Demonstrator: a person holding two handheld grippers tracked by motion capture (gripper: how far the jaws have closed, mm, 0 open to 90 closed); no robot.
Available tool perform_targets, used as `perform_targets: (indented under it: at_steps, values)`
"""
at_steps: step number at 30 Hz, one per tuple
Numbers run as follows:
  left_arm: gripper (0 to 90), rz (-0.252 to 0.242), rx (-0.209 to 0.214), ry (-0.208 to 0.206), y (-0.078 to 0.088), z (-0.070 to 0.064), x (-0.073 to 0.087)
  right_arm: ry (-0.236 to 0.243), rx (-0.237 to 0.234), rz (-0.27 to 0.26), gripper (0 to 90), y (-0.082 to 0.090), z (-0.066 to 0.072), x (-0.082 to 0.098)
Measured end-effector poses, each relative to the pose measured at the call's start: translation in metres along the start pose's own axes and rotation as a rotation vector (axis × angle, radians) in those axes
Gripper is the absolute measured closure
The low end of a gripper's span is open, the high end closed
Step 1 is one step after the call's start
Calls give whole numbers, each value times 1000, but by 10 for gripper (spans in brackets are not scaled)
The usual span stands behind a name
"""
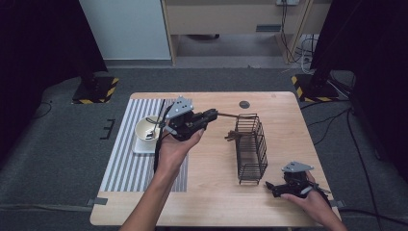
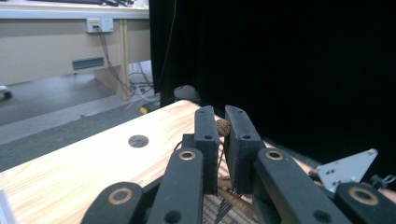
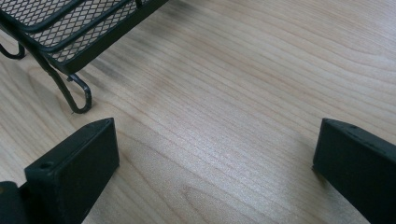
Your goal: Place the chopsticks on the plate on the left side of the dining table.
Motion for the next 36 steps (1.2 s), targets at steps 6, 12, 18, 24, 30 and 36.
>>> perform_targets:
  at_steps: [6,12,18,24,30,36]
  values:
    - [837,-60,12,60,-4,3,-1,-1,0,0,2,0,0,0]
    - [837,-108,-9,99,-8,9,-1,-1,-1,1,2,0,0,0]
    - [837,-151,-70,115,-1,25,-1,-1,0,0,2,0,0,0]
    - [837,-184,-116,126,9,38,0,-1,0,1,2,0,0,0]
    - [837,-212,-156,159,16,48,4,-1,0,0,2,0,0,0]
    - [837,-227,-192,164,25,57,9,0,-1,0,2,0,0,0]
Point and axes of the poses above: each handheld gripper's, and its own axes: y roughly backward along the jaws, x roughly out of its underside, z roughly to its left, the point moved 9 cm from there along -y, roughly forward along the jaws, and after that the axes turned 7 degrees about -z, right-handed, at the moved point
